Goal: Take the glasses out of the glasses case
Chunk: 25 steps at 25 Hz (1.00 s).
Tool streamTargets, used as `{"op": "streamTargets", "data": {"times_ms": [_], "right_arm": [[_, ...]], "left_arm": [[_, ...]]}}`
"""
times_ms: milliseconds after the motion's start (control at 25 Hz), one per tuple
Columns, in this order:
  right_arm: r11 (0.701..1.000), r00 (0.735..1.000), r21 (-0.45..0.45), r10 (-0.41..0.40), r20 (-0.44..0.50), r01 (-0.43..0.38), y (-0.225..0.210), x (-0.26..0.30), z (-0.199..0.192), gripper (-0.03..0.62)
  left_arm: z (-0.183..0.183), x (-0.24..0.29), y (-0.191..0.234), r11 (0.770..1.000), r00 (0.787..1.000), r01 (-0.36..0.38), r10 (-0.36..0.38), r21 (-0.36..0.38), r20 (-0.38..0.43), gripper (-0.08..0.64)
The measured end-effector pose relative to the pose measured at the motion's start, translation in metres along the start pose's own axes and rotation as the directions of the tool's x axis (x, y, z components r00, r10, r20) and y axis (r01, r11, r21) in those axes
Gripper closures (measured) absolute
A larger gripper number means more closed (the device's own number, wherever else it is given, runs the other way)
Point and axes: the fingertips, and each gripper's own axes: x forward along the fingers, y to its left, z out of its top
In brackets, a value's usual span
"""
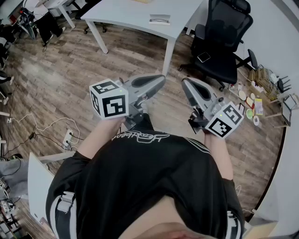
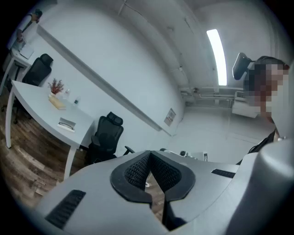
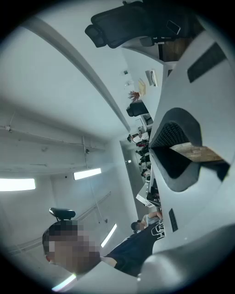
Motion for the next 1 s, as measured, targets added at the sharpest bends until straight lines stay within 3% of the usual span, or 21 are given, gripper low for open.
{"op": "streamTargets", "data": {"times_ms": [240, 480, 1000], "right_arm": [[1.000, 1.000, -0.002, -0.004, -0.006, 0.004, -0.004, 0.002, -0.004, 0.584], [0.997, 1.000, 0.075, 0.017, -0.008, -0.016, -0.017, 0.014, -0.006, 0.584], [0.998, 0.999, 0.064, 0.010, -0.039, -0.007, -0.093, 0.085, -0.002, 0.584]], "left_arm": [[-0.002, 0.001, 0.006, 1.000, 1.000, -0.005, 0.005, -0.007, 0.001, 0.552], [0.003, 0.006, 0.020, 1.000, 1.000, -0.006, 0.006, -0.015, -0.001, 0.552], [0.043, 0.032, 0.107, 0.999, 1.000, -0.027, 0.027, -0.020, -0.006, 0.552]]}}
